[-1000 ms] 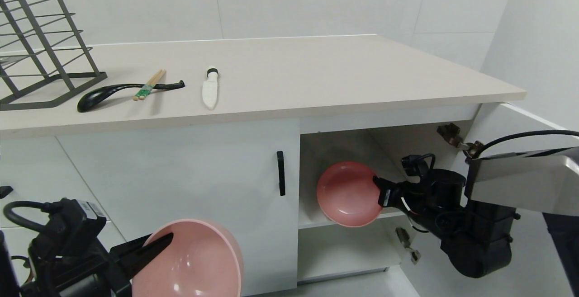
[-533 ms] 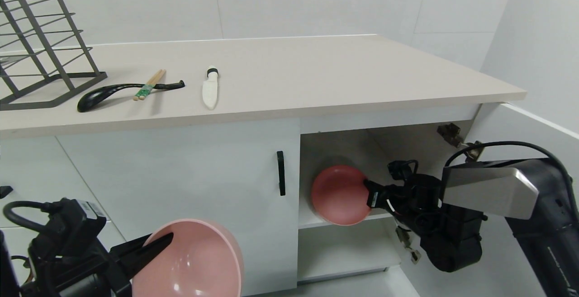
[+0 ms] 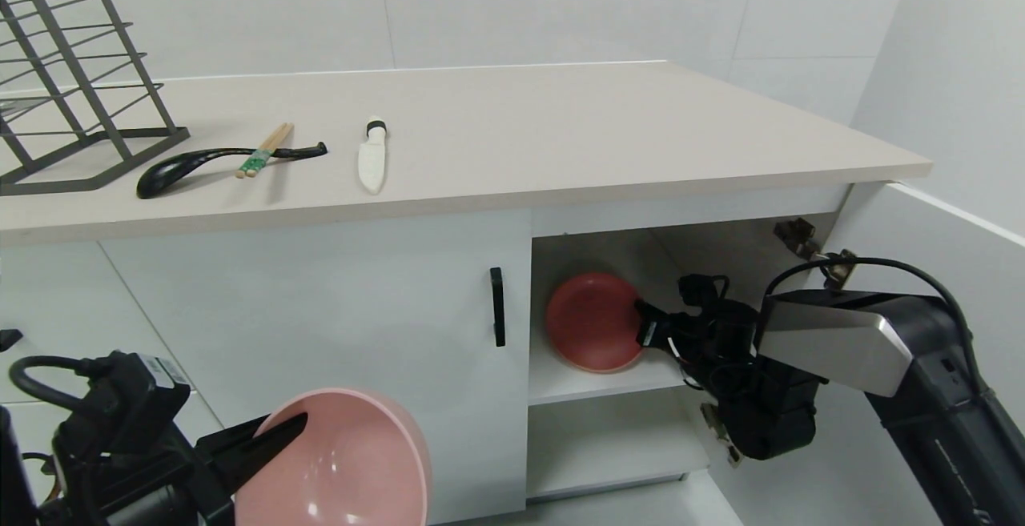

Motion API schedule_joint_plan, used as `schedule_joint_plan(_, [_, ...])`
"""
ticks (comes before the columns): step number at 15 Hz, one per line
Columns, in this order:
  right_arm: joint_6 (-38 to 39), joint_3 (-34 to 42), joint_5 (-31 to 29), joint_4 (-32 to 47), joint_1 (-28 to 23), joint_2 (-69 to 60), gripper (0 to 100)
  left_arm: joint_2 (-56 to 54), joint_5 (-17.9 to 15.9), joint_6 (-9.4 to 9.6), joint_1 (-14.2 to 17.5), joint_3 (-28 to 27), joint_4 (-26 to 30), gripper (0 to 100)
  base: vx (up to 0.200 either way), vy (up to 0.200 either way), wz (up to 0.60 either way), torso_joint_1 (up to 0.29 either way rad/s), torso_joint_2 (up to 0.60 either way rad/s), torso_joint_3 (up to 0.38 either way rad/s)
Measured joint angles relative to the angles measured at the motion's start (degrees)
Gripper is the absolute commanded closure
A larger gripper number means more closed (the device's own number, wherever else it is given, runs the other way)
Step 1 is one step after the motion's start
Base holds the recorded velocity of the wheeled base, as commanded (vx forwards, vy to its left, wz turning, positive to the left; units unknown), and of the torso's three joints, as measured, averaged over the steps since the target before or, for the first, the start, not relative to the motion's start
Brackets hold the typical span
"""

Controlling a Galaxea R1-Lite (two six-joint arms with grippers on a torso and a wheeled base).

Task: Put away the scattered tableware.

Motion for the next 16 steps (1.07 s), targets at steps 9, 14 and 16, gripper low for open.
schedule_joint_plan(9, [0.06, -4.17, 0.15, 1.48, -0.09, 0.22, 0, 0.0, 0.0, -0.05, 0.0, 0.0, 0.0, 100, 0.0, 0.0, 0.0, 0.0, 0.0, 0.0])
schedule_joint_plan(14, [-1.5, 12.76, -0.4, -0.91, 3.5, -8.94, 0, -0.57, 0.0, 0.09, -1.63, 0.0, 0.0, 100, 0.0, 0.0, 0.0, 0.0, 0.0, 0.0])
schedule_joint_plan(16, [-3.45, 25.03, -1.58, -1.27, 5.32, -16.26, 0, -1.48, -0.06, -0.49, -3.52, 0.0, 0.61, 100, 0.0, 0.0, 0.0, 0.0, 0.0, 0.0])
